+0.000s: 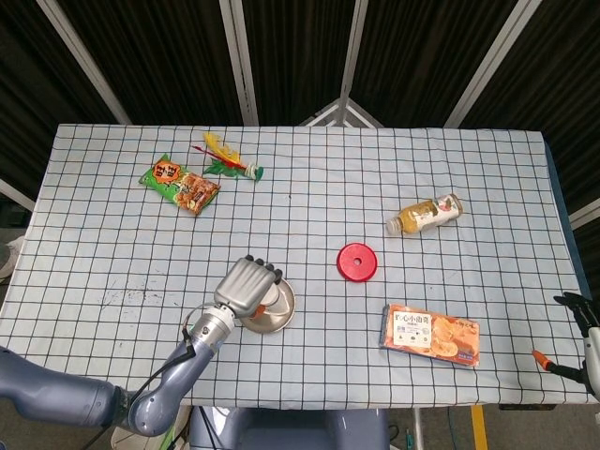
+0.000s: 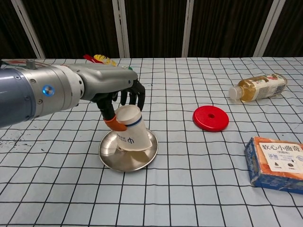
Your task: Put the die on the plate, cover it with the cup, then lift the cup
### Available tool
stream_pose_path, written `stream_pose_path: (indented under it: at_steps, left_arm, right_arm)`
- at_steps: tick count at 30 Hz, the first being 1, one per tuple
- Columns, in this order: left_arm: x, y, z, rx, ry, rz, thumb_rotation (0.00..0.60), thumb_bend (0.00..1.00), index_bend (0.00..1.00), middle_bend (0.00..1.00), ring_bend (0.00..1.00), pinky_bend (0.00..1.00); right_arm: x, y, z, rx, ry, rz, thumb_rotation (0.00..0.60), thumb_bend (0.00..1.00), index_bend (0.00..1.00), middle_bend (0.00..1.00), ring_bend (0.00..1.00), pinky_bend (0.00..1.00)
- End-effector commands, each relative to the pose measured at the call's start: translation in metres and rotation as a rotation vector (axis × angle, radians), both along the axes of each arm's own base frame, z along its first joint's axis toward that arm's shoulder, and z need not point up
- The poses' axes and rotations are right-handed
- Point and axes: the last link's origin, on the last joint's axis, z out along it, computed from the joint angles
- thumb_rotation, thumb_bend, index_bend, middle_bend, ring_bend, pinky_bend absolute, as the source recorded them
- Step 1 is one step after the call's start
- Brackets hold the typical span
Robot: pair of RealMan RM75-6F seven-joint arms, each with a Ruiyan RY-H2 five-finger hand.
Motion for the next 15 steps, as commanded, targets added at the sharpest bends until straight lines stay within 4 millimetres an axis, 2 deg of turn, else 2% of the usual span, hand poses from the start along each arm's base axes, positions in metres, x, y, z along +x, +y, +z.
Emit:
stream_pose_path:
  at_steps: [1, 15]
  left_arm:
    - [-0.002, 0.001, -0.001, 0.0, 0.012, 0.004, 0.6, 0.51, 0.48, 0.45, 0.33, 0.31]
    - [-0.009, 0.004, -0.015, -0.01, 0.05, 0.009, 0.6, 0.51, 0.48, 0.45, 0.33, 0.31]
  right_arm:
    - [0.0, 0.0, 0.0, -0.001, 0.0, -0.003, 0.6, 0.1, 0.24, 0.19, 0.15, 0.0]
    - [-0.001, 0.0, 0.001, -0.002, -0.004, -0.007, 0.6, 0.1, 0.24, 0.19, 0.15, 0.0]
